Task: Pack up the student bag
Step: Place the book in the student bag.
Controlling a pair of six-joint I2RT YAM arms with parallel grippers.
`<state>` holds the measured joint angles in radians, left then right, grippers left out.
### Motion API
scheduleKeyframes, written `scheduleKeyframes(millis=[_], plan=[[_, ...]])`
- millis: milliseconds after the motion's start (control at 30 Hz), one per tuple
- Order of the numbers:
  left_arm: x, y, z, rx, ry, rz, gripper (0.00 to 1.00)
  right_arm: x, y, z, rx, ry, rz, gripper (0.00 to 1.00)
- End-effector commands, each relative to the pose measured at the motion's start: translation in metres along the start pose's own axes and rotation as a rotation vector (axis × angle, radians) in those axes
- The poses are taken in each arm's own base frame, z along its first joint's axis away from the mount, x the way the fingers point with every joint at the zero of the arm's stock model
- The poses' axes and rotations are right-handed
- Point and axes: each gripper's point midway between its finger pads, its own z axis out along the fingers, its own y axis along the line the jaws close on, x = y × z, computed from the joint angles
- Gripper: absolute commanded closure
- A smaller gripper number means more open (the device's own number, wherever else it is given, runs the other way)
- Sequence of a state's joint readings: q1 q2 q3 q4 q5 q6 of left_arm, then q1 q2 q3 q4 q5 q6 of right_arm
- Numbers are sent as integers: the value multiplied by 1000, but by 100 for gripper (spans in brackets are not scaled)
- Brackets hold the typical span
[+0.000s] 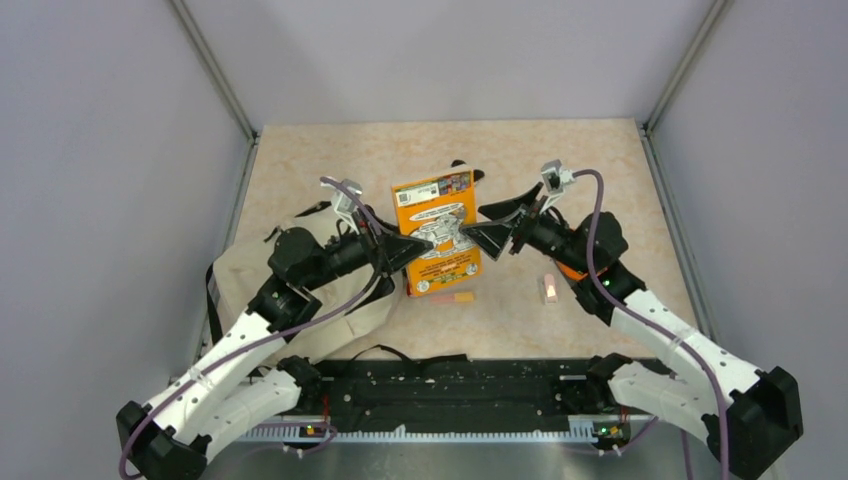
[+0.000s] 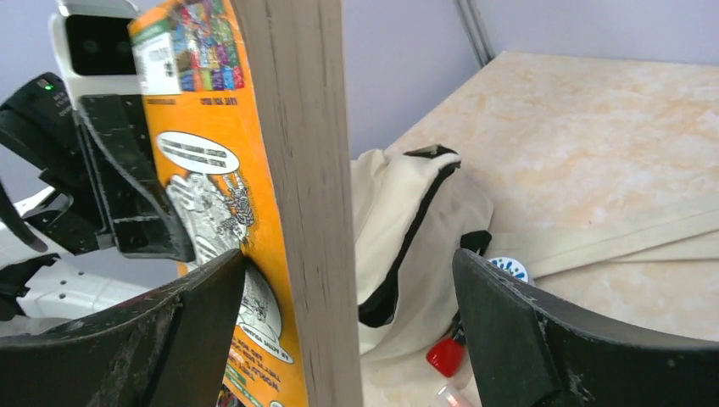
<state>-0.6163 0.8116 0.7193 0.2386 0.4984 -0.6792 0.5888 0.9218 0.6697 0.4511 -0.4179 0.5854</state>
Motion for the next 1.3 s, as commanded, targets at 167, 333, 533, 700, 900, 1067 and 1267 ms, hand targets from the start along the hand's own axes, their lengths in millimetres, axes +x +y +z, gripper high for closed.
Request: scheduleKeyframes(millis=[167,333,533,700,900,1067,1267], plan=[[-30,-52,-13,200,-92,154,100,6,46,14,-292,126,-25,10],[-25,-55,-12,229,-68,168,100,3,76,11,-481,151,25,20],[-24,-41,-15,148,-67,216,100,0,71,13,-441,127,25,88],[-24,12,-23,-144,-66,255,76,-6,23,17,-117,81,-1,100],[-13,113,-49,-676,4,237,42,-3,-63,-7,388,70,-35,100],[11,164,-55,-911,139,189,29,3,-93,-31,566,80,-79,100],[19,201,-60,-1160,207,199,20,4,-96,-41,594,83,-110,100]])
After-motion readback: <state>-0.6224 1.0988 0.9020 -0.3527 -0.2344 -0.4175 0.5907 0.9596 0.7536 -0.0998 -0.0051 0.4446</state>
